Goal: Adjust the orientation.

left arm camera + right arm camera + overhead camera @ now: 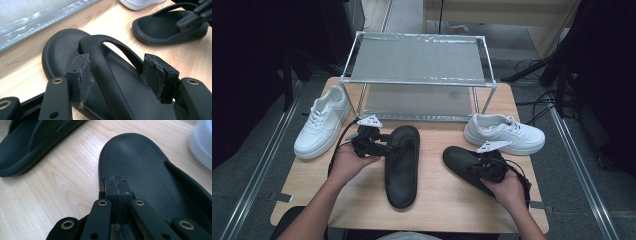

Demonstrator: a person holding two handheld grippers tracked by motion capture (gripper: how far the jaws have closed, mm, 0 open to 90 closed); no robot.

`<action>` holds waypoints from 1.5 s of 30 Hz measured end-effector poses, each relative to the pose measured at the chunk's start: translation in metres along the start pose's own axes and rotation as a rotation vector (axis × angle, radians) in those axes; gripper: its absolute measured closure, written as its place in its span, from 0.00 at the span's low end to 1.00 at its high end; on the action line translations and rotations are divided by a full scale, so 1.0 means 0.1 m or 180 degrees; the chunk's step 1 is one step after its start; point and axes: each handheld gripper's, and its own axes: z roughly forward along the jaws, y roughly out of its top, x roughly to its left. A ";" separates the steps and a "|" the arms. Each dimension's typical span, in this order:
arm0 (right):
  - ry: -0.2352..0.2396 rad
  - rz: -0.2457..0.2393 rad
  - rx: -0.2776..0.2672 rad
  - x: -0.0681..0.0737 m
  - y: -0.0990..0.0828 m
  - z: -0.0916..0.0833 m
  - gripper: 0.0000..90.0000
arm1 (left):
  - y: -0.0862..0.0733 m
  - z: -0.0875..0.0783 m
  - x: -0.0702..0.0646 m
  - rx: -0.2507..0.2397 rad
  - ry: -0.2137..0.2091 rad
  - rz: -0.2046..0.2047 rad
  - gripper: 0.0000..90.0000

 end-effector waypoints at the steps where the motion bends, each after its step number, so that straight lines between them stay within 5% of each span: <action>1: 0.0022 -0.0040 0.0013 0.04 0.01 0.02 1.00 | 0.00 0.00 0.00 0.0001 0.0004 -0.0001 0.44; 8: 0.0121 -0.0211 0.0069 0.24 0.03 0.08 1.00 | 0.00 -0.02 0.01 -0.0011 0.0010 0.0013 0.44; 15: 0.0019 -0.0003 -0.0098 0.04 0.01 -0.02 1.00 | 0.00 -0.01 0.01 -0.0015 0.0015 0.0019 0.44; 23: 0.0067 0.0062 0.0018 -0.01 -0.03 0.02 1.00 | 0.00 -0.01 0.01 -0.0016 0.0016 0.0015 0.44; 38: 0.0329 -0.0253 0.0384 0.34 -0.12 0.15 1.00 | 0.00 -0.01 0.00 -0.0006 0.0011 0.0013 0.44; 40: 0.0446 -0.0214 0.0366 0.36 -0.12 0.15 1.00 | 0.00 -0.01 0.00 -0.0007 0.0013 0.0016 0.44; 45: 0.0329 -0.0148 0.0088 0.30 -0.08 -0.01 1.00 | 0.00 -0.02 0.00 -0.0013 0.0005 0.0016 0.44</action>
